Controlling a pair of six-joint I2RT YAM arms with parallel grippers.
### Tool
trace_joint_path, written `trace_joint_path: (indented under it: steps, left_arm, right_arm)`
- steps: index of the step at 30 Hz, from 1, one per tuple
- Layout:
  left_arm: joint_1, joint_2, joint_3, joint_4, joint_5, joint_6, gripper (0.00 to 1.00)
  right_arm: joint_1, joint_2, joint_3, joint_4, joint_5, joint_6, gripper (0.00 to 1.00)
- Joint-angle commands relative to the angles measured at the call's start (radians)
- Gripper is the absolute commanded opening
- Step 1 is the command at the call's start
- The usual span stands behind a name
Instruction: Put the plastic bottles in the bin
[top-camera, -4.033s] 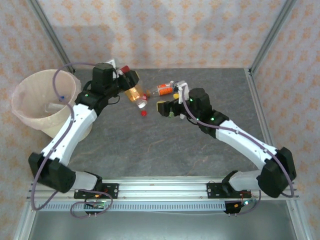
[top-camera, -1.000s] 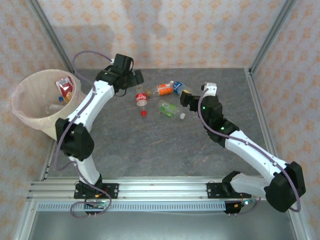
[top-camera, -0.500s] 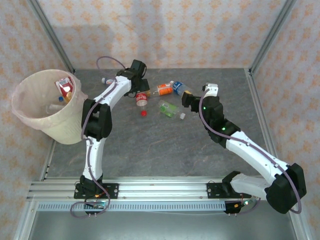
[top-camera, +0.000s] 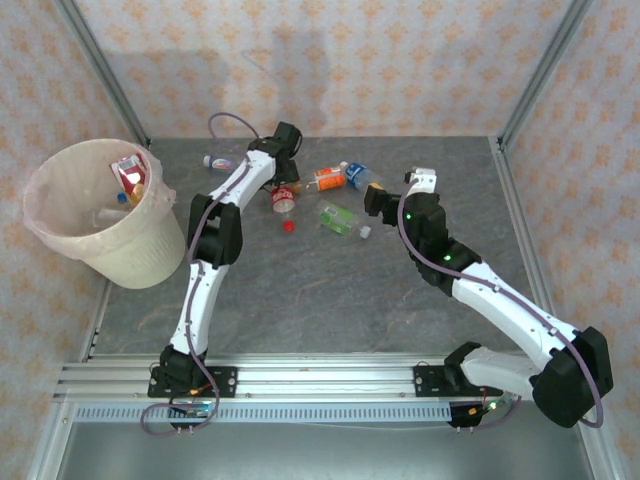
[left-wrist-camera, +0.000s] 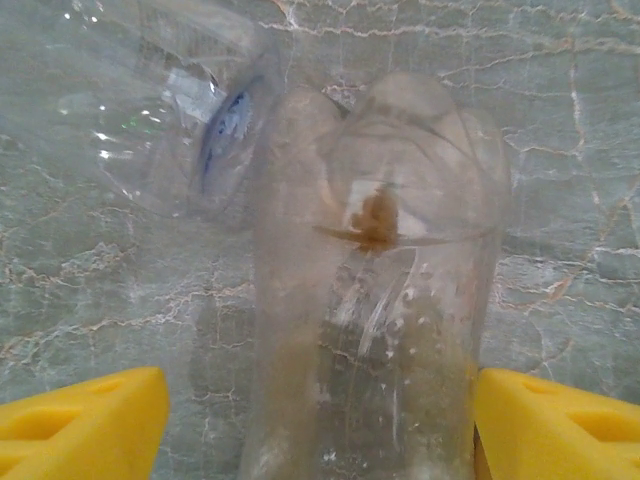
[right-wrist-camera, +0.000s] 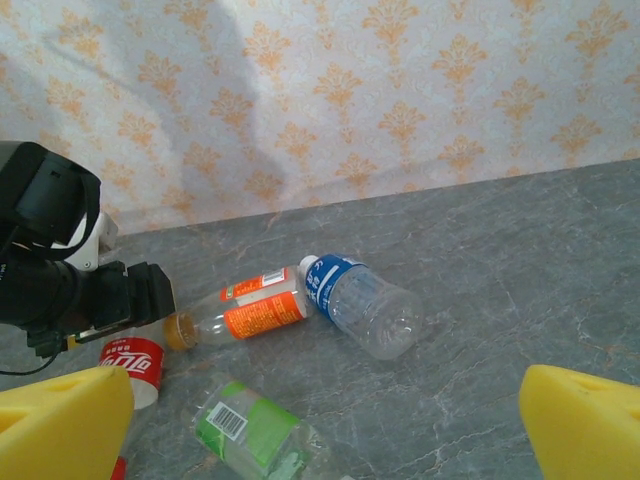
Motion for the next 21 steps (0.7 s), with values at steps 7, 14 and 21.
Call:
trace_joint_path:
  steps: [7, 14, 21]
  left_arm:
    - [0.008, 0.027, 0.046, -0.039, 0.007, 0.003, 0.72]
    - [0.004, -0.065, -0.026, 0.000, 0.005, 0.041, 0.61]
    - [0.008, -0.054, -0.063, -0.002, 0.035, 0.033, 0.71]
  right_arm:
    - [-0.007, -0.020, 0.013, -0.024, 0.029, -0.015, 0.99]
    - [-0.009, -0.022, 0.016, -0.027, 0.028, -0.016, 0.99]
    - [-0.008, -0.022, 0.016, -0.027, 0.021, -0.011, 0.99]
